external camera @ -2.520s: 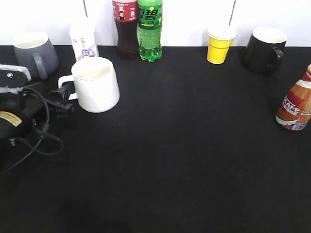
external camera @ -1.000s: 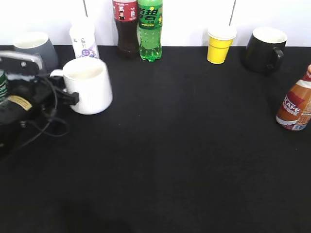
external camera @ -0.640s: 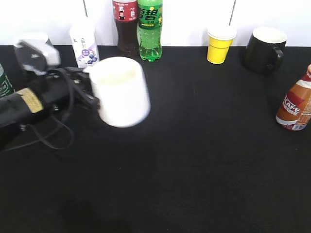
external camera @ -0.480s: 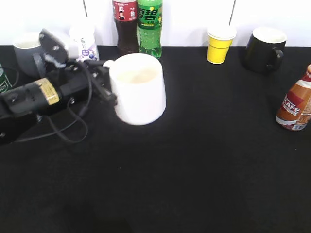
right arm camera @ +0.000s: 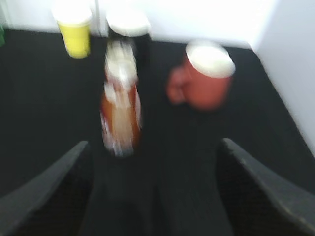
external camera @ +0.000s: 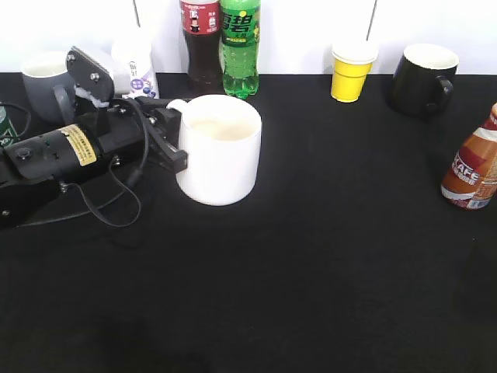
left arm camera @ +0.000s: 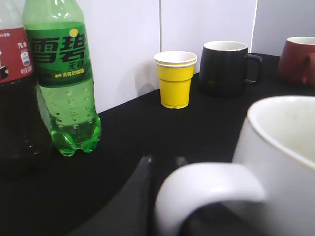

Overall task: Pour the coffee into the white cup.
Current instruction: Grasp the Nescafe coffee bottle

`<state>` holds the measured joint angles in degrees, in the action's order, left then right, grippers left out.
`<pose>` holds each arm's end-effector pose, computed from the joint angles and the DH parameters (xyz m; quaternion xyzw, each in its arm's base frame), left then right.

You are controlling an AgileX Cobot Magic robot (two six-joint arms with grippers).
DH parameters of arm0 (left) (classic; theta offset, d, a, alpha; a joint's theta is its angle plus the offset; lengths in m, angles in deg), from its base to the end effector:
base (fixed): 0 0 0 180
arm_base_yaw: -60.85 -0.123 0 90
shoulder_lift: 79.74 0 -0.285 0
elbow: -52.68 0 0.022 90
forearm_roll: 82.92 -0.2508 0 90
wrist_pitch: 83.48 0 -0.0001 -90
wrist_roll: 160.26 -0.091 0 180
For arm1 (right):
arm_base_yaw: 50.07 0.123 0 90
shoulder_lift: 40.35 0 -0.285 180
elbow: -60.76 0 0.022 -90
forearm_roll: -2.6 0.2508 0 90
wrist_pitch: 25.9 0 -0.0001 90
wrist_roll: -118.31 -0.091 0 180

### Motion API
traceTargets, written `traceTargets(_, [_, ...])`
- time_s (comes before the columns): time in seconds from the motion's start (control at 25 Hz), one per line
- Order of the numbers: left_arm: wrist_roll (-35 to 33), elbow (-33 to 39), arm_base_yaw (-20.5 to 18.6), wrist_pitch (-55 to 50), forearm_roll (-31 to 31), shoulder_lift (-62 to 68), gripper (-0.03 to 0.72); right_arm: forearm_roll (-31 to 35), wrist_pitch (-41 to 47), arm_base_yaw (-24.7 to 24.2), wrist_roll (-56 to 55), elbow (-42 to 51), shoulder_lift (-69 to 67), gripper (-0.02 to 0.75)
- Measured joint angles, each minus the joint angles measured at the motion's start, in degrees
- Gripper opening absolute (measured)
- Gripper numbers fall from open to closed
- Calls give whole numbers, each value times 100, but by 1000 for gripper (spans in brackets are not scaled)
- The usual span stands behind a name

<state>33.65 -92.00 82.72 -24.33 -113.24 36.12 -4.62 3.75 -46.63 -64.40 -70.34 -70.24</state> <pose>0.3065 -0.1655 0.1619 0.3000 0.6753 -0.2710 0.6169 0.0811 -0.0008 0.3068 -0.0313 0.8095 -0.0259 0.5857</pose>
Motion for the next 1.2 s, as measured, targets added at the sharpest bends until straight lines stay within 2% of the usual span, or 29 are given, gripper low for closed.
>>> traceTargets(0.12, [0,0,0,0,5,0,83,350,-2630,0,-172,994,-1081,586])
traceTargets(0.2, [0,0,0,0,22,0,83,533,-3646,0,-205,1566,-1781,586])
traceTargets(0.4, [0,-5,0,0,45,0,83,576,-4673,0,-206,1666,-3170,586])
traceTargets(0.64, [0,-5,0,5,64,0,86,576,-7108,0,-394,2083,-4653,586])
traceTargets(0.76, [11,-5,0,5,64,0,91,831,-7601,0,-392,2083,-5562,587])
traceTargets(0.88, [11,-5,0,5,64,0,96,958,-8609,0,-367,2083,-6415,659])
traceTargets(1.08, [11,-5,-6,5,91,0,99,958,-9535,0,-260,1888,-7482,671])
traceTargets(1.2, [11,-5,-6,5,98,0,100,958,-9708,0,-207,1537,-7970,669])
